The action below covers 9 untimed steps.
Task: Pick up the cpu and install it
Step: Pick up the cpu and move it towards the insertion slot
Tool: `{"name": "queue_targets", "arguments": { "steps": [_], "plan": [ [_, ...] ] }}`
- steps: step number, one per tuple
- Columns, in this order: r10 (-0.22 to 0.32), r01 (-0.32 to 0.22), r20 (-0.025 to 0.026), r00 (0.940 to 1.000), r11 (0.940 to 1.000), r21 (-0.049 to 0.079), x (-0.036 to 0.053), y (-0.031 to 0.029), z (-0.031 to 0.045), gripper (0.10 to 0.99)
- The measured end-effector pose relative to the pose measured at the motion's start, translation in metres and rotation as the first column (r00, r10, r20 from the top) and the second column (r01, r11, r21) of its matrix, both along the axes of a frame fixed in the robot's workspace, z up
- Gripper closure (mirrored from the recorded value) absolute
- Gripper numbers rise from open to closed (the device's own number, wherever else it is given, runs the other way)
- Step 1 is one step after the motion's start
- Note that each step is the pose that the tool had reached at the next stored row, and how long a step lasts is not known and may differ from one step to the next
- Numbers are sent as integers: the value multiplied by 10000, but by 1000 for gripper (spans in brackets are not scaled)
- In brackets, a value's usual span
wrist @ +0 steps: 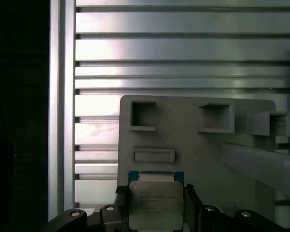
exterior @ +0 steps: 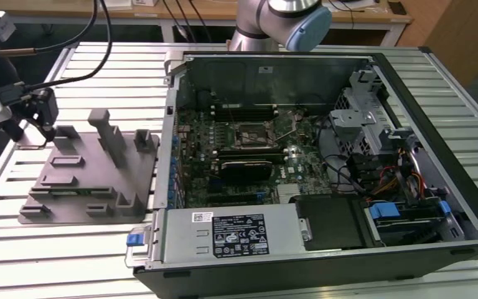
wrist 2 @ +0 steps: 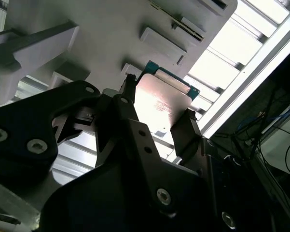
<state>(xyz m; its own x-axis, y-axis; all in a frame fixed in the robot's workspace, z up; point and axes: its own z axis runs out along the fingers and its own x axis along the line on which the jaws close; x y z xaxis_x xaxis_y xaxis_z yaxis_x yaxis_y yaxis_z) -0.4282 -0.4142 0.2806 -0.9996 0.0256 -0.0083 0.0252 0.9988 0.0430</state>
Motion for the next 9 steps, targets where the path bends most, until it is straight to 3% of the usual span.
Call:
{"name": "queue_targets", "arguments": {
  "steps": [9],
  "plan": [
    [0,0,1,10000,10000,0,0,2,140,545]
  ]
}}
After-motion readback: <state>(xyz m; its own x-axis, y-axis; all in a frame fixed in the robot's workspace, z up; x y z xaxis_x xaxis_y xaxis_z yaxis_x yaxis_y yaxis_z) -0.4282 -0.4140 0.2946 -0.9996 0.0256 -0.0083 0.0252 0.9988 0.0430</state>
